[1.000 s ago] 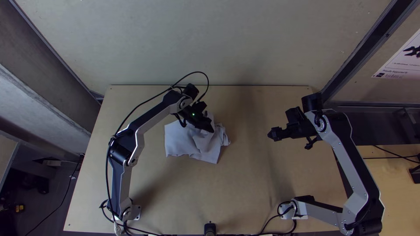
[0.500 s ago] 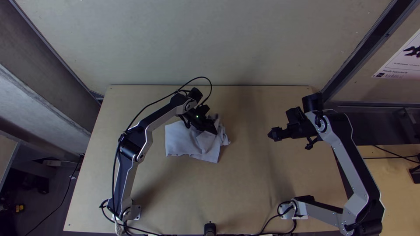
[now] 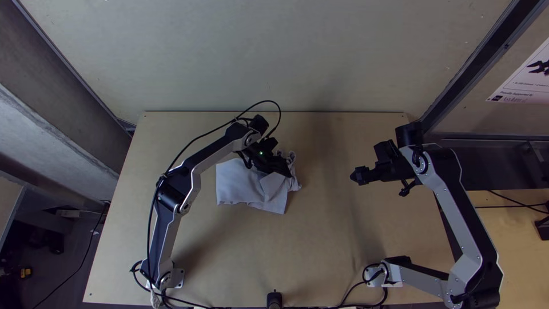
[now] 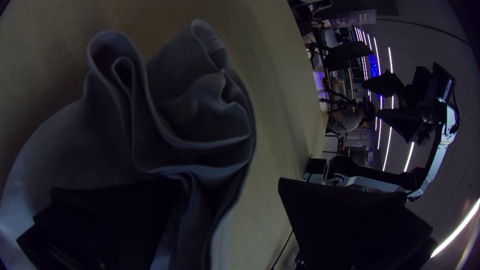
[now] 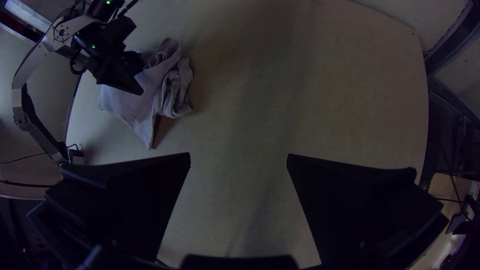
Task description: Fold the t-shirt
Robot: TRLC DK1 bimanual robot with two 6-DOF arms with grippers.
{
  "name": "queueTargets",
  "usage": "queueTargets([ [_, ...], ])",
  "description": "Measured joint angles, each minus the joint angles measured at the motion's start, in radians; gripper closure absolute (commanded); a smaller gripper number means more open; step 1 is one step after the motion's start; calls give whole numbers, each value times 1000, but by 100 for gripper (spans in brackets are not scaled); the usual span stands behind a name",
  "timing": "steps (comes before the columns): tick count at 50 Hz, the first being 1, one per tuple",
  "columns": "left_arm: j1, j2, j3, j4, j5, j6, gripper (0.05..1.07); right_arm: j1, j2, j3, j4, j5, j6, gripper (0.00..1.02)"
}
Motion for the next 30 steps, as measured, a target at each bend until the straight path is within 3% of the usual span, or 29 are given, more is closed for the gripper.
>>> queueTargets([
  [30,103,-262,-80,-188,-2,116,10,37,-24,0,-4,0,18,13],
])
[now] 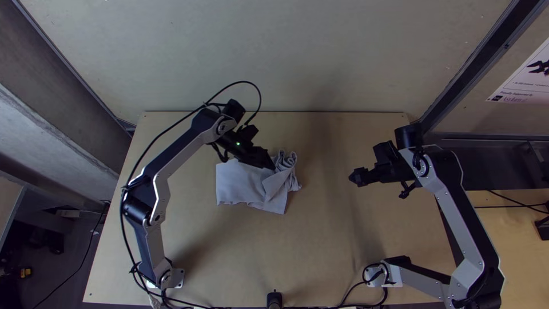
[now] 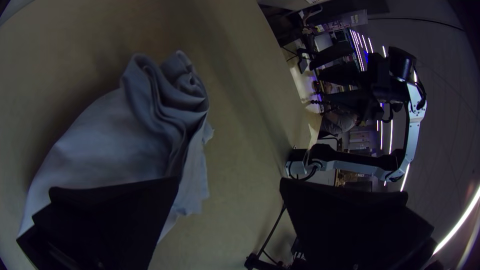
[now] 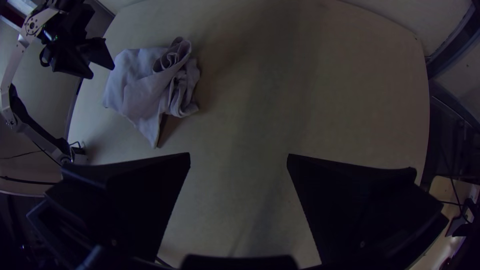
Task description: Fold the t-shirt
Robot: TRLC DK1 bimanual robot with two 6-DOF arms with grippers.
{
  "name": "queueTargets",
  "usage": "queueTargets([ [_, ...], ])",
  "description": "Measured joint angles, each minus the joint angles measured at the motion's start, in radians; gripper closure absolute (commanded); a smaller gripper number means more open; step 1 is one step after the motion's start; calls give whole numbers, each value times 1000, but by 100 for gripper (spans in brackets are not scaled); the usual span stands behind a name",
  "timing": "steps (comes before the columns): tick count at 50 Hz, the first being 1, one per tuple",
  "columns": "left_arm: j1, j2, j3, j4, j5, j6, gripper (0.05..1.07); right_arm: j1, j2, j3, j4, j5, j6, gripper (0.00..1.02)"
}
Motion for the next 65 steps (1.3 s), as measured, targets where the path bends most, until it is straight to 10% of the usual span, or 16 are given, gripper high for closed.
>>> queueTargets([
  [50,231,-651,-790,456,-461,62,10,76,-27,-24,0,0,69,13],
  [65,281,-982,-1050,632,-577,61,10,76,-187,-214,110,144,87,14],
])
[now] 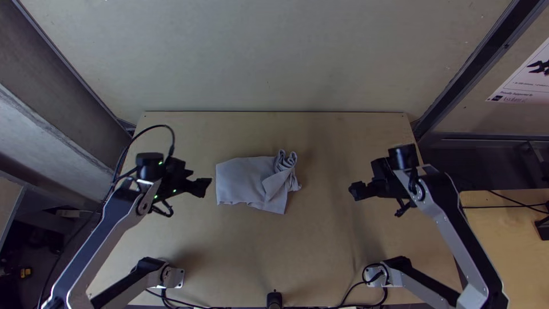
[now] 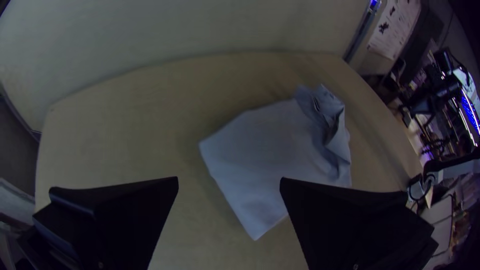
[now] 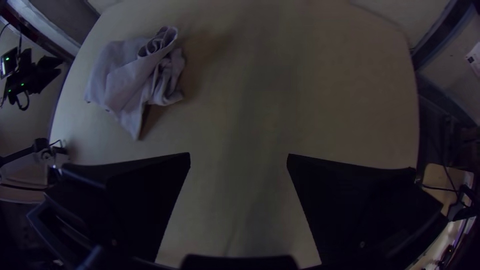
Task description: Fold the t-shirt
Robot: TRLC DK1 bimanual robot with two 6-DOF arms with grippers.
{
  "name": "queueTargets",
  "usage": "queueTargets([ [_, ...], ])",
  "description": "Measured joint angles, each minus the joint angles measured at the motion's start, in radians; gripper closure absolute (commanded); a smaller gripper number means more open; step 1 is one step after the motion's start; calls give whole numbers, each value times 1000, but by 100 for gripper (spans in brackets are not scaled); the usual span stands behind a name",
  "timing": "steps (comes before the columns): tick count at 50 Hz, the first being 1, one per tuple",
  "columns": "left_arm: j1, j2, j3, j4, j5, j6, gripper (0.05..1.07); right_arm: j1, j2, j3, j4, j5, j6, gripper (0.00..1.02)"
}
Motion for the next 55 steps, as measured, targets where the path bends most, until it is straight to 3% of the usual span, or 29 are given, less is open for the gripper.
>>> queueTargets([
  [11,135,-263,-157,142,-23,37,10,-63,-223,-147,157,57,0,14],
  [24,307,-556,-301,269,-26,61,10,-100,-556,-359,270,179,-18,14],
  [37,359,-841,-449,342,-26,111,11,-134,-763,-504,383,206,-71,14],
  [55,422,-940,-620,598,-26,169,10,-165,-884,-711,767,211,-210,11],
])
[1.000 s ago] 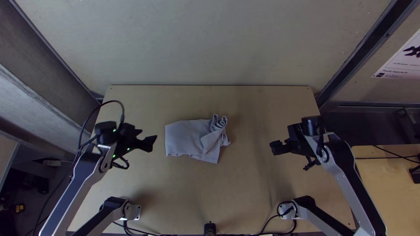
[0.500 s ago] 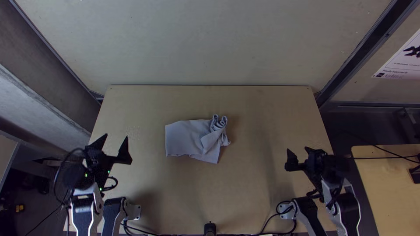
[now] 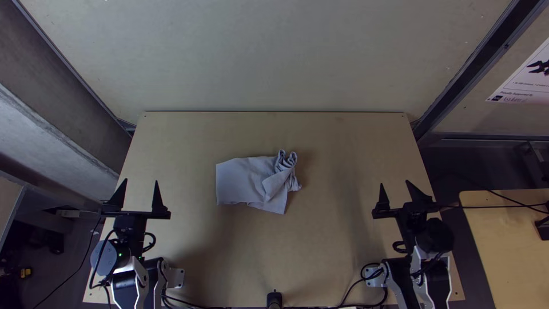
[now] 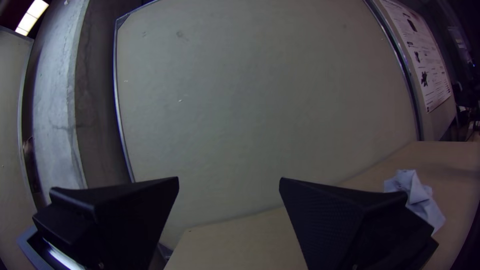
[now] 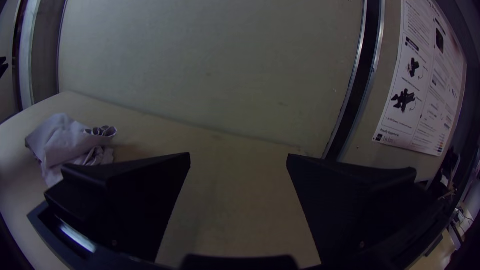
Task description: Fold the t-shirt
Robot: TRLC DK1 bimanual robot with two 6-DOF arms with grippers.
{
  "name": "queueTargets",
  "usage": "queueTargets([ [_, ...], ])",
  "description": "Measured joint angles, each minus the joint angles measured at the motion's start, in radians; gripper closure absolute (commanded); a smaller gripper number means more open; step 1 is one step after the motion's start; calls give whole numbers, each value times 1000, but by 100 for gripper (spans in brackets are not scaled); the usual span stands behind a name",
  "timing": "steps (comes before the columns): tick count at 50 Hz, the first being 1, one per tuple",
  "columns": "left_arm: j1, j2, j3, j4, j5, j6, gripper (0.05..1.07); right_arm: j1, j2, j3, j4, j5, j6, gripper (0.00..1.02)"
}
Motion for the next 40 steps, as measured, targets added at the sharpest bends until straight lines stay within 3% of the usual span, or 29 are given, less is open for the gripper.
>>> queueTargets([
  [11,12,-1,-89,22,2,-1,10,-14,-175,-163,29,0,-5,4],
  [24,12,-2,-187,80,4,-5,10,-96,-191,-250,137,1,-5,4],
  [40,10,-5,-187,21,4,-5,10,-135,-192,-295,140,0,-5,4],
])
